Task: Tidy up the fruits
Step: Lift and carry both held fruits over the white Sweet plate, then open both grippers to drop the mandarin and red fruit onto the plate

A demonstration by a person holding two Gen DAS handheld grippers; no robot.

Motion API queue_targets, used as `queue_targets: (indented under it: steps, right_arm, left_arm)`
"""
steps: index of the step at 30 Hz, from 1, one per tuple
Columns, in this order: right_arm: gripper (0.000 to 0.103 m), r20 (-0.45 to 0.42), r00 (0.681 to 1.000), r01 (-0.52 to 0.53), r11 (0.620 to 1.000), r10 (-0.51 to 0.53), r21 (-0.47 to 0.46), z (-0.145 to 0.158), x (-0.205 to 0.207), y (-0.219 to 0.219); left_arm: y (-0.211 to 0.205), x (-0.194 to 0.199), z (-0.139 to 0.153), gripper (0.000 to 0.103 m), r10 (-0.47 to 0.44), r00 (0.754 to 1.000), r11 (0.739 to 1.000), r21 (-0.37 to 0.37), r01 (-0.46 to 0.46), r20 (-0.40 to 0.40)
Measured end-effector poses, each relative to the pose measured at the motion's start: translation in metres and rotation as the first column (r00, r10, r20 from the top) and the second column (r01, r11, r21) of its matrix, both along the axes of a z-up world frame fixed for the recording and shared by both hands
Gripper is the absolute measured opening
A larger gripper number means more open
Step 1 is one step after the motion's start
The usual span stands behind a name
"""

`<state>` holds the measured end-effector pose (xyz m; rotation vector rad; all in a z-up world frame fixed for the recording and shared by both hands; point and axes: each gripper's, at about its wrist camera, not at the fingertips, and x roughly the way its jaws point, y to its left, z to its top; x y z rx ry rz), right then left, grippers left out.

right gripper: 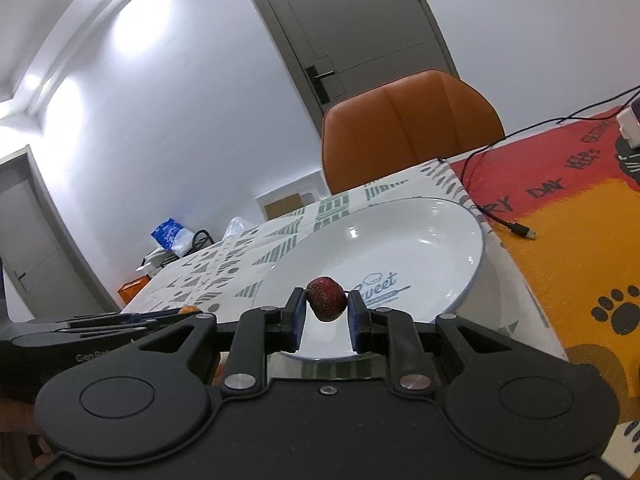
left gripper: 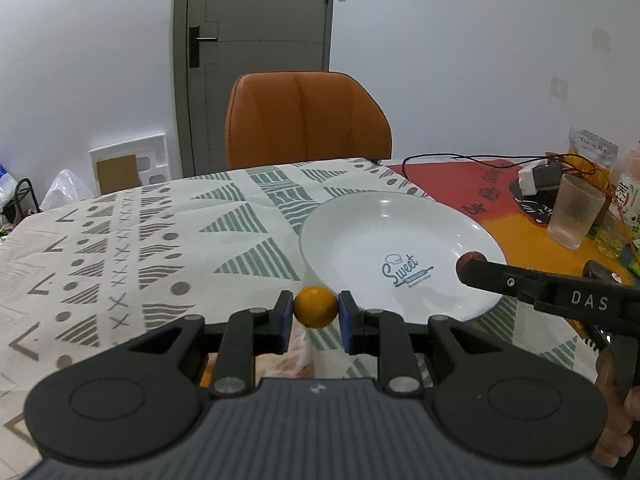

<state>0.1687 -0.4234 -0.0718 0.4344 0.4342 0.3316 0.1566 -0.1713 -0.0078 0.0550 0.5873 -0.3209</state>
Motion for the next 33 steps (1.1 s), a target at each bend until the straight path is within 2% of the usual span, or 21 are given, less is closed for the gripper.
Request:
queue_targets:
  steps: [2, 4, 11, 19, 21, 23, 26, 29, 32, 33]
  right_arm:
    - [0.022, -0.003, 1.0, 0.004, 1.0, -0.004, -0.004, 0.0, 0.002, -0.001]
    - [0.027, -0.001, 1.0, 0.009, 1.0, -0.009, -0.01, 0.002, 0.002, -0.001]
    - [0.028, 0.008, 0.999, 0.033, 0.999, -0.033, -0.004, 0.007, -0.005, -0.008]
    - [0.036, 0.0, 0.999, 0.054, 0.999, -0.054, 0.004, 0.005, -0.012, -0.013]
    - [0.036, 0.0, 0.998, 0.055, 0.998, -0.055, 0.012, 0.005, -0.013, -0.014]
    - [0.038, 0.006, 0.998, 0.055, 0.998, -0.055, 0.017, 0.006, -0.014, -0.014]
    - [0.047, 0.02, 0.998, 0.066, 0.998, -0.066, -0.002, 0.011, -0.015, -0.012]
    - [0.057, 0.034, 0.996, 0.088, 0.996, -0.087, -0.017, 0.019, -0.018, -0.009]
    - [0.076, 0.068, 0.992, 0.113, 0.993, -0.111, -0.023, 0.025, -0.024, -0.005]
    - [0.085, 0.078, 0.99, 0.118, 0.993, -0.116, -0.025, 0.026, -0.026, -0.003]
  left_arm:
    - [-0.005, 0.006, 0.0, 0.023, -0.004, 1.0, 1.0, -0.006, 0.004, -0.001]
    - [-0.009, 0.01, 0.001, 0.023, -0.012, 1.0, 1.0, -0.012, 0.012, 0.001]
    - [-0.021, 0.023, 0.003, 0.023, -0.031, 0.999, 0.999, -0.032, 0.032, 0.007]
    - [-0.027, 0.025, 0.001, 0.027, -0.039, 0.999, 0.998, -0.046, 0.038, -0.008]
    - [-0.024, 0.024, 0.001, 0.03, -0.032, 0.999, 0.999, -0.043, 0.031, -0.016]
    - [-0.02, 0.021, 0.002, 0.042, -0.018, 1.0, 0.999, -0.043, 0.018, -0.014]
    - [-0.011, 0.016, 0.003, 0.057, 0.005, 1.0, 0.998, -0.057, -0.005, -0.004]
    - [-0.003, 0.012, 0.004, 0.061, 0.011, 1.0, 0.997, -0.073, -0.011, -0.004]
    - [0.005, 0.004, 0.008, 0.065, 0.011, 1.0, 0.997, -0.073, -0.011, 0.004]
    - [0.01, 0.001, 0.009, 0.067, 0.014, 1.0, 0.997, -0.077, -0.013, 0.015]
